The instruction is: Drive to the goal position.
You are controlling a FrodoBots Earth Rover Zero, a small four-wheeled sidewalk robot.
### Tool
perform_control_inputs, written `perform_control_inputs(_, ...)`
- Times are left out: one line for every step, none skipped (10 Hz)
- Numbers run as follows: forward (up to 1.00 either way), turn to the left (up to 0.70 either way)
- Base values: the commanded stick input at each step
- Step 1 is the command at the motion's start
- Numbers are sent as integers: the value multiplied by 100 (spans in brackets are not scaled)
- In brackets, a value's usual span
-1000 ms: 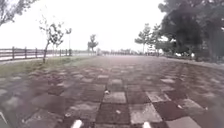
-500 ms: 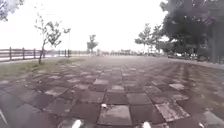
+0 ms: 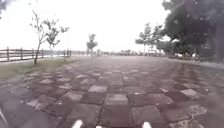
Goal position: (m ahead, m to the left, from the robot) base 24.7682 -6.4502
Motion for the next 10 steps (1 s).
perform_control_inputs(85, 0)
perform_control_inputs(85, 0)
perform_control_inputs(85, 0)
perform_control_inputs(85, 0)
perform_control_inputs(85, 0)
perform_control_inputs(85, 0)
perform_control_inputs(85, 0)
perform_control_inputs(85, 0)
perform_control_inputs(85, 0)
perform_control_inputs(85, 0)
